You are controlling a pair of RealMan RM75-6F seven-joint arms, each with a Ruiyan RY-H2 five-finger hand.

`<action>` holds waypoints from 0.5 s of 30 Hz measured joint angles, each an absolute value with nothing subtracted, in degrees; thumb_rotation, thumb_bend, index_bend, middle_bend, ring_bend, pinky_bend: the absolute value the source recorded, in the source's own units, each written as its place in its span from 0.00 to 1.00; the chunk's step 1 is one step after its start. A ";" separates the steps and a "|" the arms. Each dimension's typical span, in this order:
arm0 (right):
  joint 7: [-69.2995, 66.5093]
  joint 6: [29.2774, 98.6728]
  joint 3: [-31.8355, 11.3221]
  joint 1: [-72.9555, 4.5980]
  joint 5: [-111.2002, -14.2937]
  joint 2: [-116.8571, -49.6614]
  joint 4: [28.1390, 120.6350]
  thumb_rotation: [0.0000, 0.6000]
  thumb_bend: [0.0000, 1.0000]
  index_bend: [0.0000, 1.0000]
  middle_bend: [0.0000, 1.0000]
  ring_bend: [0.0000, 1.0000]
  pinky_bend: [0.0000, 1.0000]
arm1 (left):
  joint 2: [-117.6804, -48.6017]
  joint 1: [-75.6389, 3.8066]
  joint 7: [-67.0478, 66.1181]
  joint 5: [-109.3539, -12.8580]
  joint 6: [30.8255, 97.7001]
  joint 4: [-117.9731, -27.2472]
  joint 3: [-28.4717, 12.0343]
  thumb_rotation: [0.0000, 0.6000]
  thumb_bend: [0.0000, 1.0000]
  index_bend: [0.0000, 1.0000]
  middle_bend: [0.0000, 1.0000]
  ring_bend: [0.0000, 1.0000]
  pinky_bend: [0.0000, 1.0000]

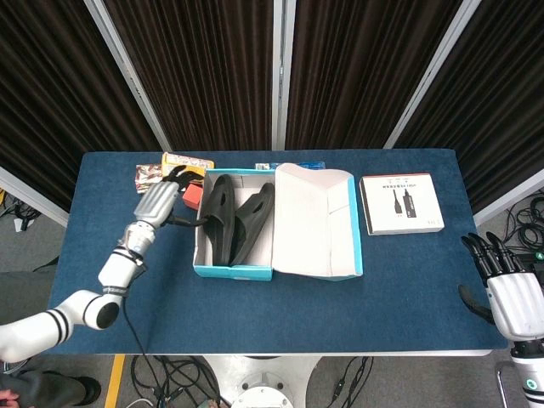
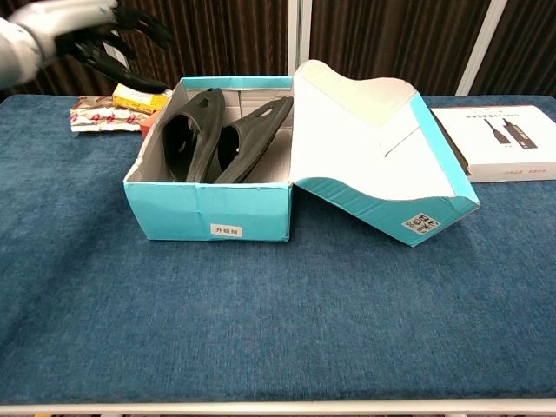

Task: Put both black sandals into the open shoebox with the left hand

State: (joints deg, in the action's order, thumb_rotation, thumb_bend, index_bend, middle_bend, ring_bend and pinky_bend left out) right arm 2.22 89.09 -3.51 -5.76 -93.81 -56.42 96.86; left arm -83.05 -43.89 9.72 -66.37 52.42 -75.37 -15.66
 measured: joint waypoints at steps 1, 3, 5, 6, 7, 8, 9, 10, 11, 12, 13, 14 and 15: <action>1.64 88.99 -3.50 -5.75 -93.63 -56.45 96.57 1.00 0.24 0.08 0.11 0.05 0.24 | -82.07 -42.99 9.56 -66.38 53.38 -76.04 -15.58 0.76 0.11 0.20 0.18 0.05 0.21; 0.16 88.60 -3.44 -5.78 -93.20 -56.63 95.69 1.00 0.24 0.07 0.11 0.05 0.24 | -79.81 -40.77 8.96 -66.23 55.50 -77.39 -15.24 0.77 0.11 0.20 0.18 0.05 0.20; -1.32 88.04 -3.40 -5.89 -92.71 -57.00 94.46 1.00 0.24 0.07 0.11 0.05 0.24 | -78.29 -38.82 8.28 -66.01 57.35 -78.11 -14.80 0.84 0.11 0.20 0.18 0.05 0.20; -1.89 87.80 -3.40 -5.96 -92.51 -57.21 93.92 1.00 0.24 0.07 0.11 0.05 0.24 | -77.72 -37.53 7.80 -65.89 58.73 -78.35 -14.47 0.89 0.11 0.20 0.18 0.05 0.20; -2.45 87.54 -3.39 -6.04 -92.30 -57.42 93.39 1.00 0.24 0.07 0.12 0.05 0.24 | -77.38 -36.55 7.46 -65.85 59.84 -78.43 -14.19 0.95 0.11 0.20 0.18 0.05 0.19; -3.19 87.09 -3.38 -6.15 -91.96 -57.68 92.69 1.00 0.24 0.07 0.12 0.05 0.24 | -77.06 -35.56 7.16 -65.86 61.02 -78.45 -13.86 0.98 0.11 0.20 0.18 0.05 0.19; -3.65 86.69 -3.36 -6.24 -91.66 -57.88 92.14 1.00 0.24 0.07 0.12 0.05 0.24 | -76.66 -34.19 6.83 -65.94 62.65 -78.41 -13.33 1.00 0.11 0.20 0.18 0.05 0.18; -3.90 86.28 -3.35 -6.32 -91.31 -58.08 91.59 1.00 0.24 0.07 0.12 0.05 0.24 | -76.35 -33.12 6.63 -66.11 63.89 -78.36 -12.84 1.00 0.11 0.20 0.18 0.05 0.17; -4.08 85.76 -3.34 -6.41 -90.79 -58.38 90.92 1.00 0.25 0.07 0.12 0.05 0.24 | -76.05 -32.01 6.46 -66.39 65.13 -78.29 -12.25 1.00 0.11 0.20 0.18 0.05 0.17; -4.24 85.38 -3.32 -6.46 -90.37 -58.64 90.46 1.00 0.25 0.07 0.12 0.05 0.24 | -75.69 -30.53 6.26 -66.87 66.76 -78.17 -11.45 1.00 0.11 0.20 0.18 0.05 0.16; -4.49 85.02 -3.30 -6.50 -89.97 -58.91 90.08 1.00 0.25 0.07 0.11 0.05 0.23 | -75.49 -29.43 6.13 -67.30 67.98 -78.06 -10.86 1.00 0.11 0.20 0.18 0.05 0.16; -4.98 84.70 -3.24 -6.51 -89.62 -59.27 89.71 1.00 0.25 0.07 0.11 0.05 0.23 | -75.34 -28.31 5.99 -67.74 69.25 -77.95 -10.28 1.00 0.11 0.20 0.18 0.05 0.16; -5.40 84.52 -3.16 -6.51 -89.48 -59.56 89.44 1.00 0.25 0.07 0.11 0.05 0.23 | -75.20 -26.79 5.77 -68.36 71.03 -77.81 -9.50 1.00 0.11 0.20 0.18 0.05 0.16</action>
State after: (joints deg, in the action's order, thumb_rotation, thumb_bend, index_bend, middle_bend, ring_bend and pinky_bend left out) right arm -5.40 84.52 -3.16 -6.51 -89.48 -59.56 89.44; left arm -75.20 -26.79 5.77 -68.36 71.03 -77.81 -9.50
